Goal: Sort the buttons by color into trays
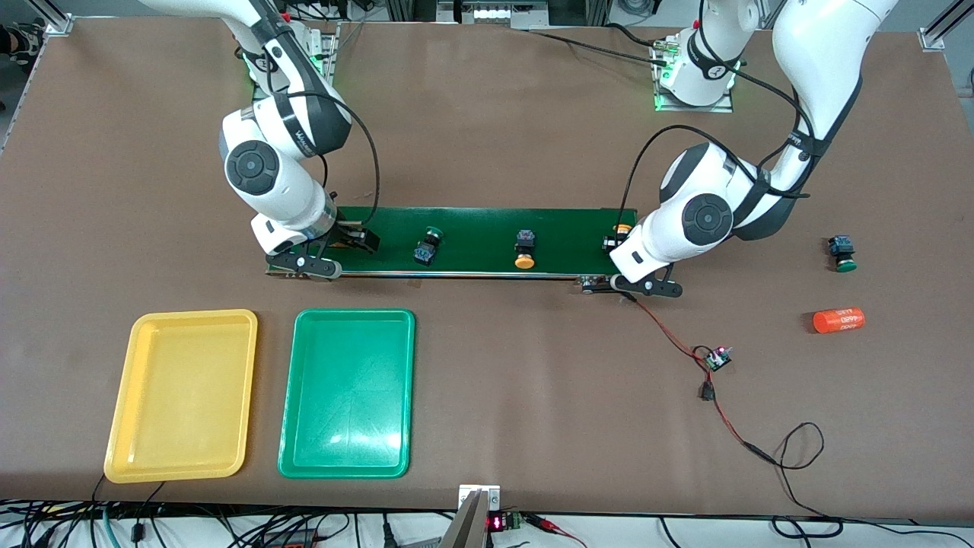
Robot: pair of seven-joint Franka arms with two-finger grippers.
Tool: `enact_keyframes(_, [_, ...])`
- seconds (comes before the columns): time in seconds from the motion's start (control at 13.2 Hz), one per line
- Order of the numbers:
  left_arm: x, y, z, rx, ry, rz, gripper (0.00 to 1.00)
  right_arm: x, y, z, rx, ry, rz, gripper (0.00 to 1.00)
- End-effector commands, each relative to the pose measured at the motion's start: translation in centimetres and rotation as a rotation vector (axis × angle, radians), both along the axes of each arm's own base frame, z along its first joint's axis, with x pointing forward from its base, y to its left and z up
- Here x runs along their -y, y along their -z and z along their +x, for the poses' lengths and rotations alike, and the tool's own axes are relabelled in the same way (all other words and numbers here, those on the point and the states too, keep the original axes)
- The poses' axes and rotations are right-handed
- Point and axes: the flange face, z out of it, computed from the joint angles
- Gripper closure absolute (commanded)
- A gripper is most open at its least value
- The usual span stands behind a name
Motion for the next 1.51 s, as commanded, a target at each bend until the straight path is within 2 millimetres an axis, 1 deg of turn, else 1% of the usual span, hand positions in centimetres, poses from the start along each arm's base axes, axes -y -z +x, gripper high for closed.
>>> enact_keyframes(0.0, [0.3, -0.2, -0.3, 0.013, -0.010, 0.020, 0.77, -2.0, -0.8, 0.1, 0.021, -0.028, -0.006, 0.00])
enact_keyframes(0.08, [0.5, -0.3, -0.3, 0.011, -0.021, 0.025, 0.25, -2.7, -1.0, -0.1, 0.026, -0.041, -0.006, 0.00])
enact_keyframes(0.15, [0.6, -0.6, -0.3, 0.013, -0.019, 0.028, 0.00, -3.6, -1.5, -0.2, 0.036, -0.059, -0.005, 0.00])
enact_keyframes(0.23, [0.6, -0.9, -0.3, 0.013, -0.019, 0.032, 0.00, -3.7, -2.1, 0.1, 0.051, -0.067, -0.007, 0.00])
enact_keyframes(0.3, [0.7, -1.2, -0.3, 0.006, -0.017, 0.036, 0.00, -3.3, -2.7, 0.7, 0.066, -0.066, -0.005, 0.00])
enact_keyframes(0.38, [0.5, -1.6, -0.2, 0.005, -0.019, 0.041, 0.00, -2.6, -3.4, 0.3, 0.030, -0.087, -0.034, 0.00])
enact_keyframes(0.45, [0.3, -2.3, 0.0, 0.012, -0.022, 0.045, 0.00, -2.7, -6.5, -1.6, -0.026, -0.139, -0.073, 0.00])
enact_keyframes(0.53, [-0.1, -2.6, 0.3, 0.012, -0.029, 0.048, 0.00, -2.4, -7.0, -2.6, -0.088, -0.179, -0.097, 0.00])
enact_keyframes(0.61, [-0.4, -3.2, 0.6, 0.005, -0.034, 0.053, 0.00, -2.6, -7.4, -3.2, -0.105, -0.242, -0.095, 0.00])
enact_keyframes(0.68, [-0.9, -3.9, 1.2, 0.003, -0.032, 0.057, 0.00, -2.8, -7.6, -3.8, -0.126, -0.259, -0.105, 0.00])
enact_keyframes(0.83, [-2.2, -5.0, 2.3, -0.013, -0.051, 0.068, 0.00, -4.0, -7.2, -4.8, -0.148, -0.290, -0.113, 0.00])
enact_keyframes(0.91, [-3.0, -5.1, 2.7, -0.023, -0.064, 0.070, 0.00, -4.9, -7.0, -5.3, -0.148, -0.301, -0.108, 0.00])
enact_keyframes(0.98, [-4.3, -4.9, 3.2, -0.028, -0.089, 0.070, 0.00, -6.1, -6.2, -5.9, -0.157, -0.313, -0.097, 0.00])
enact_keyframes(1.06, [-5.2, -4.9, 3.5, -0.030, -0.105, 0.069, 0.00, -6.9, -5.6, -6.1, -0.145, -0.319, -0.086, 0.00])
enact_keyframes(1.14, [-6.4, -5.0, 3.9, -0.028, -0.124, 0.068, 0.00, -7.1, -4.4, -6.0, -0.154, -0.310, -0.084, 0.00])
enact_keyframes(1.21, [-7.3, -5.2, 4.4, -0.022, -0.140, 0.067, 0.00, -7.1, -3.7, -5.8, -0.154, -0.297, -0.082, 0.00])
enact_keyframes(1.29, [-7.8, -5.8, 4.9, -0.013, -0.156, 0.065, 0.00, -6.7, -3.4, -5.4, -0.157, -0.253, -0.084, 0.00])
enact_keyframes(1.36, [-8.4, -5.7, 4.9, -0.026, -0.158, 0.072, 0.00, -6.0, -3.1, -5.1, -0.169, -0.206, -0.093, 0.00])
enact_keyframes(1.44, [-9.5, -5.7, 5.0, -0.047, -0.170, 0.081, 0.00, -4.7, -2.9, -4.3, -0.174, -0.155, -0.097, 0.00])
